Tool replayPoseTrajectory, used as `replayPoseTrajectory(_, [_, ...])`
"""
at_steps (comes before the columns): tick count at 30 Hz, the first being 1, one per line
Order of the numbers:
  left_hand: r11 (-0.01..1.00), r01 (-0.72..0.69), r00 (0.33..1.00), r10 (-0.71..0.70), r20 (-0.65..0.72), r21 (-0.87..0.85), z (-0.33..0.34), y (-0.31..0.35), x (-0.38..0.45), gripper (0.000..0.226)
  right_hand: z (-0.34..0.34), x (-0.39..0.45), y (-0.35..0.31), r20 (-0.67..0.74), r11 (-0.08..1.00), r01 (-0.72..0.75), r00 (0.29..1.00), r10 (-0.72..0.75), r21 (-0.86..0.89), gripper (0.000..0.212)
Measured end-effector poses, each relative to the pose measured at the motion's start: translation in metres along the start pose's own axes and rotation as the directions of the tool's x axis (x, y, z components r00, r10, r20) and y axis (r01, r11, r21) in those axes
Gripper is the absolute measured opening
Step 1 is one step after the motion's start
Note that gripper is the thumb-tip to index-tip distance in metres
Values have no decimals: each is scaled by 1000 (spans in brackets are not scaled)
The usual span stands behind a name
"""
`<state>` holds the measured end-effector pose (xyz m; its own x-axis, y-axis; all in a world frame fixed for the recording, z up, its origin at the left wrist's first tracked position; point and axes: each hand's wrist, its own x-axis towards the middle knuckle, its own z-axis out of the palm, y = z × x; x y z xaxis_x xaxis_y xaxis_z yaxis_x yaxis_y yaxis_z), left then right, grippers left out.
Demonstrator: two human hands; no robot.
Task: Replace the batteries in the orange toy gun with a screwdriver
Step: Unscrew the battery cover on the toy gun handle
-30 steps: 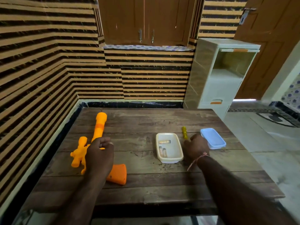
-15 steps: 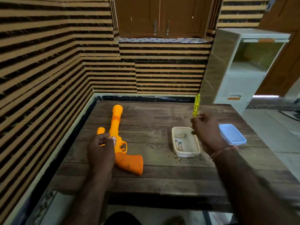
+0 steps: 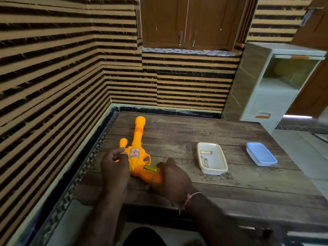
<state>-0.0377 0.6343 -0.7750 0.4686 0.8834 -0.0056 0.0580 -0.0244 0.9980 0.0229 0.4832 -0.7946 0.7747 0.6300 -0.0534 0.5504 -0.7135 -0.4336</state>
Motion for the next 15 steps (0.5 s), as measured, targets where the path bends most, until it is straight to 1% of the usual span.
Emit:
replayPoseTrajectory(1, [1000,7,1000,-7,5,4,-1,-2,0,17,1,2,1,13,999,-9,1000,9,-53,68])
replayPoseTrajectory(3, [1000,23,1000,-23,21,17,-2,-4,-2,21,2,5,2,13,996,-4,1000,5,-84,65])
replayPoseTrajectory(5, [1000,21,999,-22,30,11,-4,-4,-5,21,0,6,2,-17,999,27,999,-28,-35,60])
replayPoseTrajectory(7, [1000,29,999,-29,18,0,-6,-3,-10,20,-4,2,1,-34,998,45,998,-43,50,56])
replayPoseTrajectory(9, [997,50,998,-52,-31,-51,-8,-2,-18,16,-11,-9,-2,-65,990,54,997,-46,133,51])
replayPoseTrajectory(10, [995,64,995,-69,-74,-72,-7,-1,-26,18,-14,-16,-3,-82,985,59,996,-46,160,49])
replayPoseTrajectory(12, [990,88,981,-105,-164,-112,-3,3,-45,31,-19,-30,-2,-103,983,74,993,-56,171,51])
replayPoseTrajectory(13, [984,107,974,-132,-184,-141,0,5,-56,37,-22,-40,-1,-115,981,80,992,-60,175,53])
replayPoseTrajectory(15, [960,159,962,-203,-184,-228,5,9,-76,43,-27,-57,2,-146,976,96,987,-68,195,58])
